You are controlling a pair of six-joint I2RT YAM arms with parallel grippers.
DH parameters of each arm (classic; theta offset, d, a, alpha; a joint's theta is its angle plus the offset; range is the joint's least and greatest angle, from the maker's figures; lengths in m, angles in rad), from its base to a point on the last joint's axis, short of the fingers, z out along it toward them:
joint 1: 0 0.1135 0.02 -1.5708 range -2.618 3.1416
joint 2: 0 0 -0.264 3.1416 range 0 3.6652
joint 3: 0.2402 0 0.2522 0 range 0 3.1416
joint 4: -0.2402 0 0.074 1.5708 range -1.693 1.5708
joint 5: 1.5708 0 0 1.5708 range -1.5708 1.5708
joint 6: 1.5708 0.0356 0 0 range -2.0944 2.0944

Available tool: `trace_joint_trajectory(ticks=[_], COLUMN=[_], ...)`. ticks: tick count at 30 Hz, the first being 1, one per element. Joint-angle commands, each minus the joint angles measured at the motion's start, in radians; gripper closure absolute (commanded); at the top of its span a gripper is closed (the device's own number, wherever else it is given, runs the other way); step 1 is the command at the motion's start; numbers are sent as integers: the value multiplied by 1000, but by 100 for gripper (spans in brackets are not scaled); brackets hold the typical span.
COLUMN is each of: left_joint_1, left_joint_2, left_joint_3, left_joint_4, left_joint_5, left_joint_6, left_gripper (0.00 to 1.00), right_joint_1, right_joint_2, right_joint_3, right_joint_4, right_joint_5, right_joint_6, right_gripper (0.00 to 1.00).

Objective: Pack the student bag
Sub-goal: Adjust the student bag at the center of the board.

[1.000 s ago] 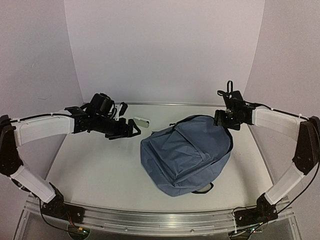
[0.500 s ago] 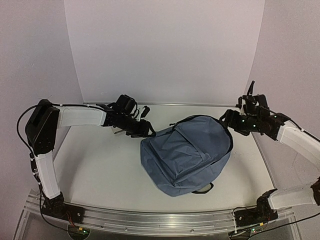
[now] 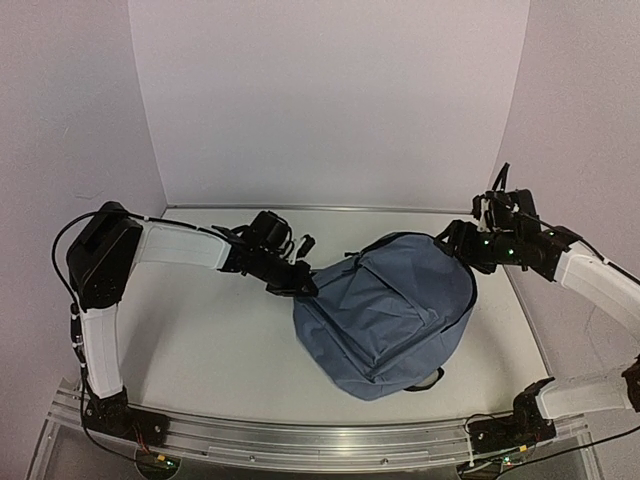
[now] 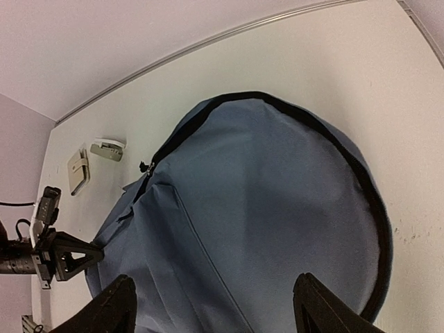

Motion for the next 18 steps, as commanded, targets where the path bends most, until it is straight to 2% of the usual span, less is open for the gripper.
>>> trace_joint_trajectory(ticks=[1, 6, 10, 11, 14, 18], left_joint_1=[-136, -247, -304, -308, -310, -307], left_joint_2=[5, -58, -118, -136, -196, -245], left_joint_3=[-28, -88, -151, -165, -214, -227], left_joint_4=[86, 153, 240, 250, 259, 207], left_joint_5=[1, -85, -113, -118, -159, -238], left_joint_6=[-57, -174, -266, -287, -327, -318], left_gripper=[99, 100, 97, 94, 78, 58], right_joint_1=[30, 127, 259, 284, 329, 359], right_joint_2=[-27, -26, 28, 50, 94, 88], right_joint_3=[12, 20, 40, 43, 30, -52], right_joint_4=[11, 16, 16, 16, 33, 187], right_joint_5=[-38, -41, 12, 17, 10, -72], right_joint_6=[2, -6, 30, 55, 143, 288], right_gripper=[23, 23, 25, 26, 32, 41])
